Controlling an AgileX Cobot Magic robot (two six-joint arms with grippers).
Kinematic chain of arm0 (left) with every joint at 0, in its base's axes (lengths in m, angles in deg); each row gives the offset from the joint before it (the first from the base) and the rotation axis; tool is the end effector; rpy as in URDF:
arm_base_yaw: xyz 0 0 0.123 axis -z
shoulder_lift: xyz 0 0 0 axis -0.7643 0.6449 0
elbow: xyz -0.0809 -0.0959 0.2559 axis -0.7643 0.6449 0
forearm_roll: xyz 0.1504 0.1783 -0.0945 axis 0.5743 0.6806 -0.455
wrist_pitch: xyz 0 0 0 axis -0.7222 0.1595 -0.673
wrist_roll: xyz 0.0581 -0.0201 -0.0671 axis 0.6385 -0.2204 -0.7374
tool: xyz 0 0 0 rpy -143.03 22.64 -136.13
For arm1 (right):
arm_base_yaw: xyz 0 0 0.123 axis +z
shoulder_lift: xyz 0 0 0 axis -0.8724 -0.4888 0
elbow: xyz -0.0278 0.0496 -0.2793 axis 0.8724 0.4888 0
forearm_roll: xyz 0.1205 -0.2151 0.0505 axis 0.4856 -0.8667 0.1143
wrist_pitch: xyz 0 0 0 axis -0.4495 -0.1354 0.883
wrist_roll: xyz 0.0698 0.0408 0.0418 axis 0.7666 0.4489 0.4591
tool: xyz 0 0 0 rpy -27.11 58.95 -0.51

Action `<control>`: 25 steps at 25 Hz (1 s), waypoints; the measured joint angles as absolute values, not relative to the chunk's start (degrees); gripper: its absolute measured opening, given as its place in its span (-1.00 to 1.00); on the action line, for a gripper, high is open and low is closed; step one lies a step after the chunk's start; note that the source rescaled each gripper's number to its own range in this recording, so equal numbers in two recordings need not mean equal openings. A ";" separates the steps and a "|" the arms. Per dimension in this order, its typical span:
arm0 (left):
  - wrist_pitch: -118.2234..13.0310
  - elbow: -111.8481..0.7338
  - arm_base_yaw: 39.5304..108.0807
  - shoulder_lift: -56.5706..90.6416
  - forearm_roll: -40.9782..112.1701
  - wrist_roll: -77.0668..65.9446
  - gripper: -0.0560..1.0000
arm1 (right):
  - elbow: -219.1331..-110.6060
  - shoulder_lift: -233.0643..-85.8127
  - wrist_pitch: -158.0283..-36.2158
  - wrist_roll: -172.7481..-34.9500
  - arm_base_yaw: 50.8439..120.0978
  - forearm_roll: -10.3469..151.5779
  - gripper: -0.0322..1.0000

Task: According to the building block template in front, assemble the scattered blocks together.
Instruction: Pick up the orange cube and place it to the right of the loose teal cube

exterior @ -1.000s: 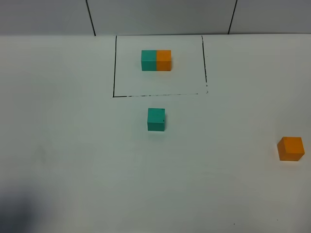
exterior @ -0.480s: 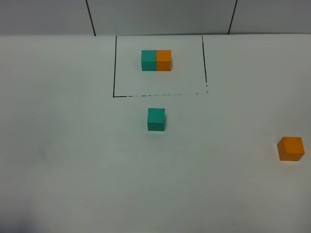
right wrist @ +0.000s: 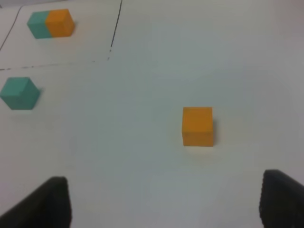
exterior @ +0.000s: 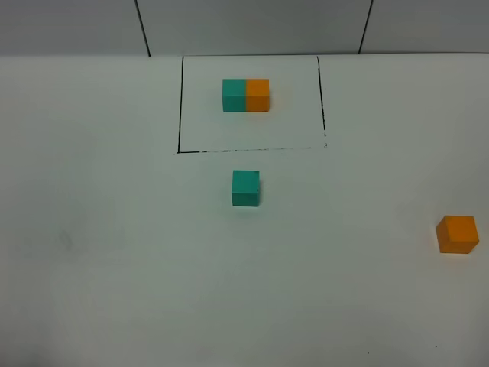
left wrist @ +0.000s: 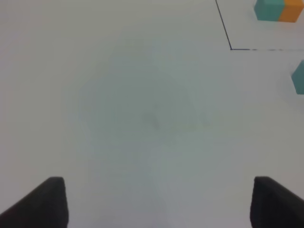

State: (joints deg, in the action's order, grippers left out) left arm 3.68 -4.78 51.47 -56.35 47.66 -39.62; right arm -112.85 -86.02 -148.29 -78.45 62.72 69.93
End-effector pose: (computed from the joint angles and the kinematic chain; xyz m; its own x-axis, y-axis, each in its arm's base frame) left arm -0.0055 -0.0018 0.2789 -0.4402 -0.0001 -0.8979 0.0424 0.9989 -0.0208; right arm -0.0049 0.0097 0.2759 -0.4612 0.0901 -0.8827 -0.0829 0.9861 0.1440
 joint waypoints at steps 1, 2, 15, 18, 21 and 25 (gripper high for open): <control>3.68 -4.78 51.47 -56.35 47.66 -39.62 0.38 | -112.85 -86.02 -148.29 -78.45 62.72 69.93 0.77; 3.68 -4.78 51.47 -56.35 47.66 -39.62 0.38 | -112.85 -86.02 -148.29 -78.45 62.72 69.93 0.77; 3.69 -4.78 51.47 -56.35 47.66 -39.62 0.38 | -112.85 -86.02 -148.29 -78.45 62.72 69.93 0.77; 3.69 -4.78 51.47 -56.35 47.66 -39.62 0.38 | -112.85 -86.02 -148.29 -78.45 62.72 69.93 0.77; 3.69 -4.78 51.47 -56.35 47.66 -39.62 0.38 | -112.85 -86.02 -148.29 -78.45 62.72 69.93 0.77; 3.69 -4.78 51.47 -56.35 47.66 -39.62 0.38 | -112.85 -86.02 -148.17 -77.91 62.72 71.39 0.77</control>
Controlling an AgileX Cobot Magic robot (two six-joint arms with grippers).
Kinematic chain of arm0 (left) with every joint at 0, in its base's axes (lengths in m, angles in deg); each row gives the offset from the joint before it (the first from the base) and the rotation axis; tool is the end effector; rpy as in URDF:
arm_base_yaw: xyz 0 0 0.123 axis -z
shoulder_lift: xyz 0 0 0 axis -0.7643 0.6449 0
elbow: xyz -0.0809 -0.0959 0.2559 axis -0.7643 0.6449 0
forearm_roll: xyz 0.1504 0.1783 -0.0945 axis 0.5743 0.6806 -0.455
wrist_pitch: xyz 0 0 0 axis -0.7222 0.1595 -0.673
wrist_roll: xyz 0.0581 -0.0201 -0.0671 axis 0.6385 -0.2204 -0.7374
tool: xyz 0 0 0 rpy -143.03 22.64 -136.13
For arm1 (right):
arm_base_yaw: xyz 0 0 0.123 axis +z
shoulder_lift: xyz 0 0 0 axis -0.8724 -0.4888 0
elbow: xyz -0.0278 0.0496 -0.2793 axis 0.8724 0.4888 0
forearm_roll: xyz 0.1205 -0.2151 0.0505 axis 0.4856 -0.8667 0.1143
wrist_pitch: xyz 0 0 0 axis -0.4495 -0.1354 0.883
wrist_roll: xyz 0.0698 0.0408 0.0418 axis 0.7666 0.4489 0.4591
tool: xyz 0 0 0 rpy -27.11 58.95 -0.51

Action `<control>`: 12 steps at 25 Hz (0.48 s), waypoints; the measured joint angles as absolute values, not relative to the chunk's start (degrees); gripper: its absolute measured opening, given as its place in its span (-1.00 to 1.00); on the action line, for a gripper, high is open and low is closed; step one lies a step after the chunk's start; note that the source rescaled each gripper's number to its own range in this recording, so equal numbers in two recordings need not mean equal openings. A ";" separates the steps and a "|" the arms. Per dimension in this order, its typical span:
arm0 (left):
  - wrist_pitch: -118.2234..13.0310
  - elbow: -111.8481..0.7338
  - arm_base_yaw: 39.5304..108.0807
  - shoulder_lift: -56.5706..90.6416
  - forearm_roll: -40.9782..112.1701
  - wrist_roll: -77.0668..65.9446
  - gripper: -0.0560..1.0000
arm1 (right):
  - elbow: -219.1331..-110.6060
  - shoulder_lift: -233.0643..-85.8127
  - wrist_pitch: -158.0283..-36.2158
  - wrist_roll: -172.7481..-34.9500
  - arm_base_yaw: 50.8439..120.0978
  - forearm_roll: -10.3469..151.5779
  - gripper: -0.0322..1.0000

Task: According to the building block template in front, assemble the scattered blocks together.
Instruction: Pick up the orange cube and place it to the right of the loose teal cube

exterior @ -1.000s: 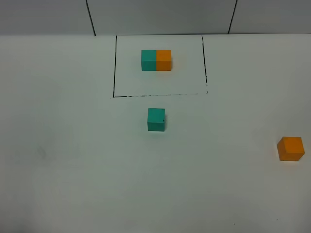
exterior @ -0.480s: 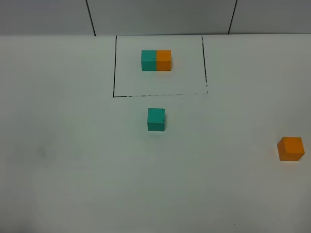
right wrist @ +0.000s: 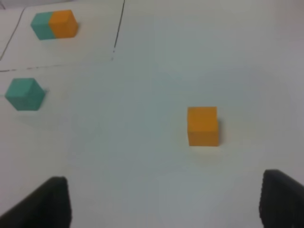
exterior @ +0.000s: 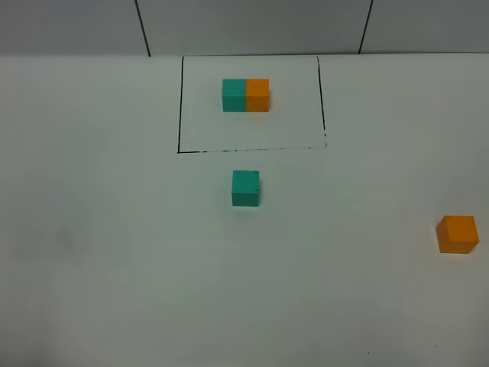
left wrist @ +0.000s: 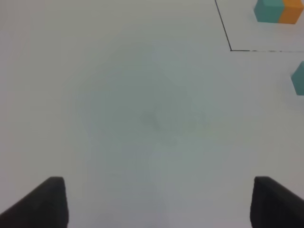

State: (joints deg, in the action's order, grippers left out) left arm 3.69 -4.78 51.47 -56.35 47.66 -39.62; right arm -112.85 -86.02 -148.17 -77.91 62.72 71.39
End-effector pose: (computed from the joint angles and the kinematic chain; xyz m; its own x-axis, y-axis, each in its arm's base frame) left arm -0.0055 -0.0018 0.2789 -0.4403 0.0000 -0.8978 0.0424 0.9989 -0.0208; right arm -0.0051 0.0117 0.2763 -0.4623 0.1120 -0.8796 -0.0923 0.9805 0.1733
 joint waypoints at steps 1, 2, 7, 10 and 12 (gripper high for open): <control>3.69 -4.78 51.47 -56.35 47.66 -39.62 0.38 | -112.85 -86.02 -147.93 -77.76 62.72 71.95 0.77; 3.69 -4.78 51.47 -56.35 47.66 -39.62 0.38 | -112.85 -86.02 -147.79 -77.69 62.72 72.28 0.77; 3.69 -4.78 51.47 -56.35 47.66 -39.62 0.38 | -112.91 -86.92 -147.86 -76.28 62.72 72.58 0.77; 3.69 -4.78 51.47 -56.28 47.66 -39.62 0.38 | -113.48 -93.87 -148.62 -75.39 62.72 72.58 0.77; 3.74 -4.78 51.47 -56.28 47.71 -39.62 0.38 | -114.35 -101.94 -148.47 -75.26 62.72 72.58 0.77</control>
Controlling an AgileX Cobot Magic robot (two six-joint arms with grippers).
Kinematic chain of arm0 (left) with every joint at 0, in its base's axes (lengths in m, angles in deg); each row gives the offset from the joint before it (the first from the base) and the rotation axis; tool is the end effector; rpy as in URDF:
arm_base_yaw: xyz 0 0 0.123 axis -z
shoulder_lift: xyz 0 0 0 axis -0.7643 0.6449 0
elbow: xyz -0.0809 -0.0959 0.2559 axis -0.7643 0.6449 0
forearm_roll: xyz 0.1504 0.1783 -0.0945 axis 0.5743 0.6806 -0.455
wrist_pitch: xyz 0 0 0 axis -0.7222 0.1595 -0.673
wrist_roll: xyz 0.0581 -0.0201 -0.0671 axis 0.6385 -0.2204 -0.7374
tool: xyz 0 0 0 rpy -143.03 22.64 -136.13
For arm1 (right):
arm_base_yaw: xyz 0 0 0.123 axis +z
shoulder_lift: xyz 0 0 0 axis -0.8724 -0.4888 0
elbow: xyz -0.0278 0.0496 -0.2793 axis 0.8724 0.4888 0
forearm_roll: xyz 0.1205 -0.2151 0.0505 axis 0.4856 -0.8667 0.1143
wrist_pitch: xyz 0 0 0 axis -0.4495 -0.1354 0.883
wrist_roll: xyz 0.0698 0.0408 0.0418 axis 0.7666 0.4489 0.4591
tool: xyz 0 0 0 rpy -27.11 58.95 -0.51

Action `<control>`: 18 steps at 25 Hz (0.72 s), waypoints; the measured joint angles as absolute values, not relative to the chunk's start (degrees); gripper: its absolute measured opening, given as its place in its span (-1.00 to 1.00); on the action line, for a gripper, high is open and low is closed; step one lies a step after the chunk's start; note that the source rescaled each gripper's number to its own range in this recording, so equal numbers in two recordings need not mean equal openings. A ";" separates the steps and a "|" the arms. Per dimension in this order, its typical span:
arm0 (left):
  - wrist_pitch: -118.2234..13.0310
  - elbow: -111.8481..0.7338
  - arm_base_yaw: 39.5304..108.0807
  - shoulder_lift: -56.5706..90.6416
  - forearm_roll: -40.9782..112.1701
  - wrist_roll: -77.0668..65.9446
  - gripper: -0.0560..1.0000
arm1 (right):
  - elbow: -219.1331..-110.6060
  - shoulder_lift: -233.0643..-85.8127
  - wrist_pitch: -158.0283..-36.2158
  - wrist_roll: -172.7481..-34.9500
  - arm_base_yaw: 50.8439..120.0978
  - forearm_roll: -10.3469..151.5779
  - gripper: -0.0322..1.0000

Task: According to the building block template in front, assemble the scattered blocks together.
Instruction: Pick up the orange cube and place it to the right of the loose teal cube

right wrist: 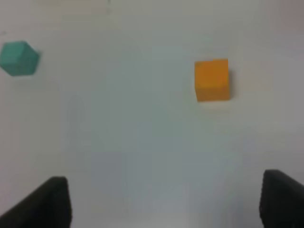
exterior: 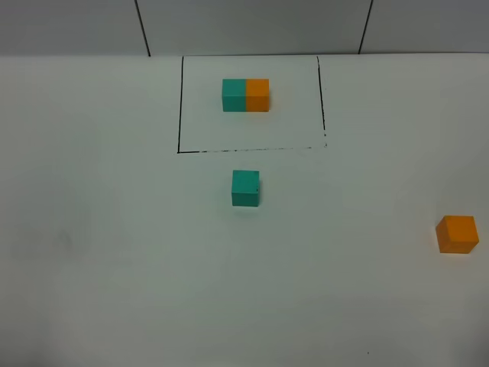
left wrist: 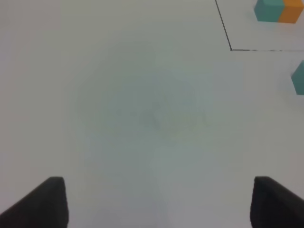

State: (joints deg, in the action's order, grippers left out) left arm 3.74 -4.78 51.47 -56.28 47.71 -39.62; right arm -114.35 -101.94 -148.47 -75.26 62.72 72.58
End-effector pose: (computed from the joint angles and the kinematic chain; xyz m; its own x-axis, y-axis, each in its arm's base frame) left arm -0.0054 -0.0017 0.2789 -0.4422 0.0005 -0.8969 0.0419 0.9989 -0.0201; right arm 0.0357 0.0148 0.2794 -0.6736 0.1590 -0.7217 -0.0225 0.9717 0.2351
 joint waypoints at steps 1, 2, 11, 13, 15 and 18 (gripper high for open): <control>3.74 -4.78 51.47 -56.28 47.71 -39.62 0.38 | -115.11 -105.80 -148.09 -75.26 62.72 72.58 0.77; 3.74 -4.78 51.47 -56.28 47.71 -39.62 0.38 | -116.18 -110.77 -147.52 -75.26 62.72 72.58 0.77; 3.74 -4.78 51.47 -56.28 47.71 -39.62 0.38 | -127.26 -152.13 -137.60 -82.30 62.72 71.47 0.77; 3.74 -4.78 51.47 -56.34 47.71 -39.62 0.38 | -127.74 -158.41 -134.23 -84.32 62.72 71.42 0.77; 3.74 -4.78 51.47 -56.34 47.71 -39.62 0.38 | -127.74 -163.02 -130.67 -85.79 62.72 71.31 0.77; 3.74 -4.78 51.47 -56.34 47.71 -39.62 0.38 | -127.79 -168.66 -125.73 -87.08 62.72 71.29 0.77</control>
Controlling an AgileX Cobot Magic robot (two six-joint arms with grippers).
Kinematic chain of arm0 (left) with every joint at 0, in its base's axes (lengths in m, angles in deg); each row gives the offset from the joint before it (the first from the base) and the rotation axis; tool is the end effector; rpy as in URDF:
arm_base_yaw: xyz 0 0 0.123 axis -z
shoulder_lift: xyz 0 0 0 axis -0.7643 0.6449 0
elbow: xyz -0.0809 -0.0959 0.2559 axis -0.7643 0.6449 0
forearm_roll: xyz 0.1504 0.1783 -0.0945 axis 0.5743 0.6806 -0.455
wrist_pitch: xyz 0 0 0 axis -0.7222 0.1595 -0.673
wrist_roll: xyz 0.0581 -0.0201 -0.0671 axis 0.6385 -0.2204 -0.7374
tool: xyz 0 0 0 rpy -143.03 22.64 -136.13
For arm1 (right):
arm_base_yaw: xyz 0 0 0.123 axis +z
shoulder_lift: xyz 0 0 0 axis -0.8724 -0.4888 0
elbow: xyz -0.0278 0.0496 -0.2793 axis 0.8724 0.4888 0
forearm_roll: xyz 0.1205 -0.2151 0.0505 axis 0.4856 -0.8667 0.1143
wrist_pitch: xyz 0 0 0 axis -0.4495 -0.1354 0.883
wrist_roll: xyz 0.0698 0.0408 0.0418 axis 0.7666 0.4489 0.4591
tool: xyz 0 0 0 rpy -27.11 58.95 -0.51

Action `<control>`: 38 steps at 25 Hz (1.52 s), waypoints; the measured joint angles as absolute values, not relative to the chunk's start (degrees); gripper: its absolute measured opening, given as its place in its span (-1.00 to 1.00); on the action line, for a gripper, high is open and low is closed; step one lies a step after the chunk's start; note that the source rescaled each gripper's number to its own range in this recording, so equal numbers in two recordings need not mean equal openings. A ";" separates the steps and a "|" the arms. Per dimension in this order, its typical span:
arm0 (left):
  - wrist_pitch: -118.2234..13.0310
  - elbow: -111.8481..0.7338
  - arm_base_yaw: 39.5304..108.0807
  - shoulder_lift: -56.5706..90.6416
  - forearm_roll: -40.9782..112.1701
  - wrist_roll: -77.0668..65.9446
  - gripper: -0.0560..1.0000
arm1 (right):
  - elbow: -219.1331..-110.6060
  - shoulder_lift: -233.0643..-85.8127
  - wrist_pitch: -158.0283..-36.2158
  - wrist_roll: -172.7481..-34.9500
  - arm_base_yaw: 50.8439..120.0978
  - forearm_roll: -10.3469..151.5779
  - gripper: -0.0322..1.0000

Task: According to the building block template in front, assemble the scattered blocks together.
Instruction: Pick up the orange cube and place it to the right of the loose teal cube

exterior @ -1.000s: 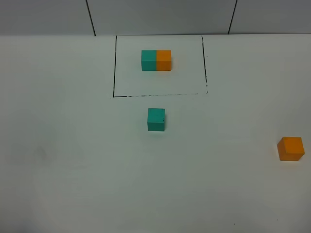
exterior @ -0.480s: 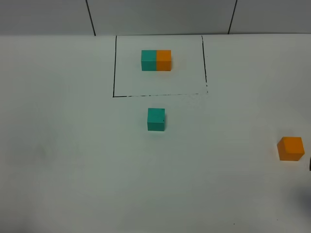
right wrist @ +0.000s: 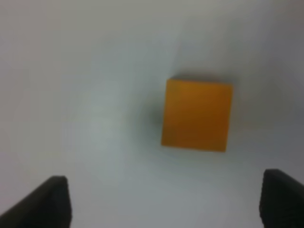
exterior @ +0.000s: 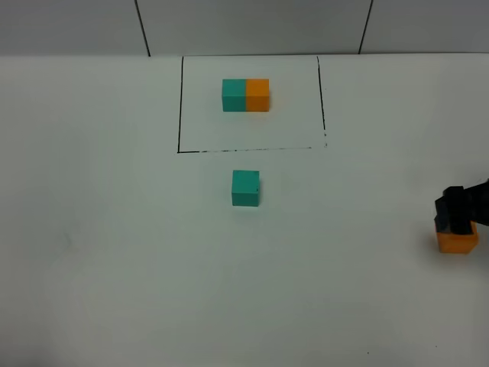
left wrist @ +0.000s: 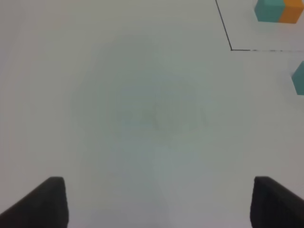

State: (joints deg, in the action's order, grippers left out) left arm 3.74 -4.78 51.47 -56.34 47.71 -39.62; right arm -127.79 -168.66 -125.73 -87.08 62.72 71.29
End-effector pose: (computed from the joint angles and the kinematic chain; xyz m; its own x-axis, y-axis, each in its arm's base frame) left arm -0.0055 -0.0017 0.2789 -0.4412 0.0004 -0.8974 0.0419 0.9989 -0.0201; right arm 0.2482 0.0169 0.1988 -0.9499 -0.0207 -0.3117 -0.0513 0.9946 0.0905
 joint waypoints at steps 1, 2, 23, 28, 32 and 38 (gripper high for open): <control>3.74 -4.78 51.47 -56.34 47.71 -39.62 0.38 | -127.83 -170.35 -124.53 -87.41 62.72 71.29 0.77; 3.74 -4.78 51.47 -56.34 47.71 -39.62 0.38 | -127.88 -171.87 -123.68 -87.56 62.72 71.24 0.77; 3.74 -4.78 51.47 -56.34 47.71 -39.62 0.38 | -128.26 -182.33 -116.95 -87.77 62.72 70.91 0.77; 3.74 -4.78 51.47 -56.34 47.71 -39.62 0.38 | -128.26 -184.61 -115.61 -87.77 62.72 70.86 0.77; 3.74 -4.78 51.47 -56.34 47.71 -39.62 0.38 | -128.26 -185.86 -115.01 -87.77 62.72 70.86 0.77; 3.74 -4.78 51.47 -56.34 47.76 -39.62 0.38 | -128.33 -187.60 -113.91 -87.77 62.72 70.86 0.53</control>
